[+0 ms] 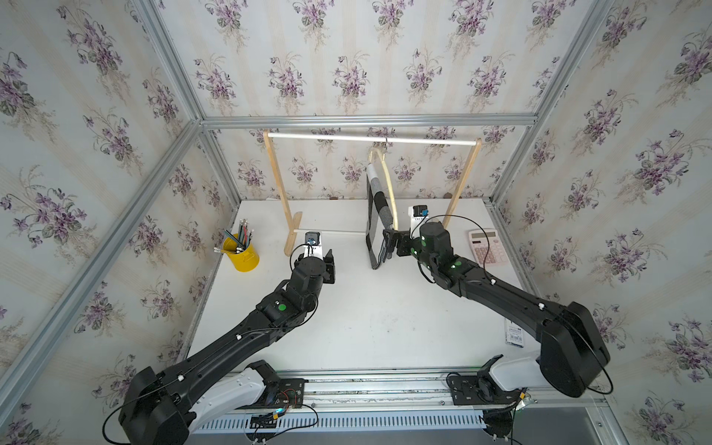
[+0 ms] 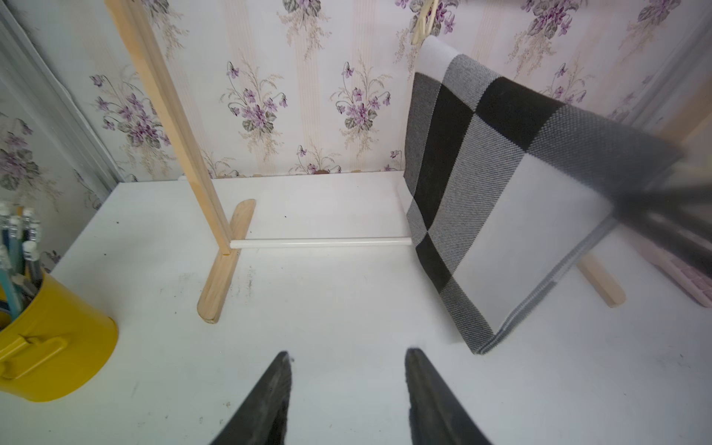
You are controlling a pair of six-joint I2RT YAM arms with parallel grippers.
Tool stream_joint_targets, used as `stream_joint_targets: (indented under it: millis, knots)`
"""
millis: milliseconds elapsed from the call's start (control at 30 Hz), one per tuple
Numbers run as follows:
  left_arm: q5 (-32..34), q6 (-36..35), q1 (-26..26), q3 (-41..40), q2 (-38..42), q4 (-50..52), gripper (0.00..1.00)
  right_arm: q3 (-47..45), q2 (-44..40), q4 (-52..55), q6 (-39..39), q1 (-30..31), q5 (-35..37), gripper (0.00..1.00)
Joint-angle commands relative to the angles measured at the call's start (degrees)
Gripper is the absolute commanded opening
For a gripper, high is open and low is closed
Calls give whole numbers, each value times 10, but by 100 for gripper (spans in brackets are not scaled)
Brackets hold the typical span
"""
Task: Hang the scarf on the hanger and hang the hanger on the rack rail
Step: Reset both arms
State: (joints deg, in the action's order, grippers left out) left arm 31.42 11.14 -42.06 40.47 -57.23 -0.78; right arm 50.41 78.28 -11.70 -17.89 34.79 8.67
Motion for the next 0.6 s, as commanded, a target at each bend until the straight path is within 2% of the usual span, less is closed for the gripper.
stream_joint_targets:
  millis: [0,100,133,167,267,333,400,567]
  knots:
    - [70,-94,0,-23,16,-74,50,-77,-61,-27,26,-1,80,100]
    - [146,-189,2,-54,11,-169,54,-155,-117,-49,63,-1,191,100]
    - [180,-217,6,-67,3,-210,61,-177,-130,-58,74,-2,230,100]
    - [203,-246,12,-78,-10,-253,63,-197,-141,-69,89,-4,265,100]
    - [234,-340,43,-116,-63,-388,64,-256,-161,-135,138,-18,330,100]
    - [237,-375,73,-137,-109,-479,69,-296,-168,-197,165,-31,350,100]
    - [237,-391,105,-152,-160,-563,72,-338,-174,-273,186,-70,353,100]
    - [205,-418,162,-189,-300,-771,78,-426,-172,-435,189,-140,299,100]
